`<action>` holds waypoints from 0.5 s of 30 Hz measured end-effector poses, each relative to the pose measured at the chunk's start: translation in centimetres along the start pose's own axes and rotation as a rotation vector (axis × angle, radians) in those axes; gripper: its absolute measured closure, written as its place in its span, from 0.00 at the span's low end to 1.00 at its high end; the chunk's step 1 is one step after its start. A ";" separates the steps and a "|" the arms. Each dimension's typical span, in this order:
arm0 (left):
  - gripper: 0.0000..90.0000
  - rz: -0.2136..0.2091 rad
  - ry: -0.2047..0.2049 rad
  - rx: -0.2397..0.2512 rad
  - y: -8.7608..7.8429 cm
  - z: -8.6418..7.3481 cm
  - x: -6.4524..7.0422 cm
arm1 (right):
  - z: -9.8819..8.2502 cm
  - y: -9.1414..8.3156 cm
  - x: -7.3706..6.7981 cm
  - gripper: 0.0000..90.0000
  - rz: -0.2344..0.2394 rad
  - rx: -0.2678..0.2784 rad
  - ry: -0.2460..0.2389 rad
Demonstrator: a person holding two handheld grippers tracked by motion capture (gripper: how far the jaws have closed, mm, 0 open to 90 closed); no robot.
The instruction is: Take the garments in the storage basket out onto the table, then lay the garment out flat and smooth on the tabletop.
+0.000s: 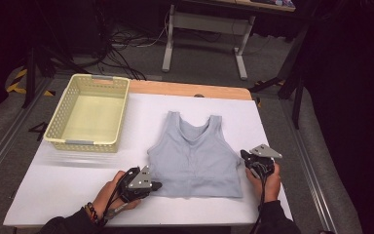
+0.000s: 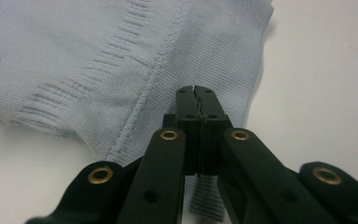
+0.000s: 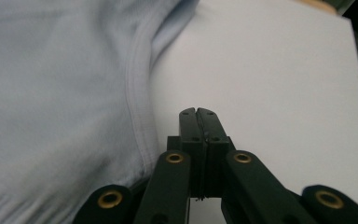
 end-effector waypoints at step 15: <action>1.00 0.086 -0.018 0.103 -3.2 -0.5 -0.5 | 3.2 -2.7 -1.4 1.00 0.071 0.219 0.017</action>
Point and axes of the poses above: each handheld gripper's, and its own axes: y roughly forward along the jaws, z roughly out of its top, x roughly to its right, the point moved 1 cm from there along y, roughly forward along the jaws, and after that the axes turned 5 degrees about -z, right-handed, at the moved point
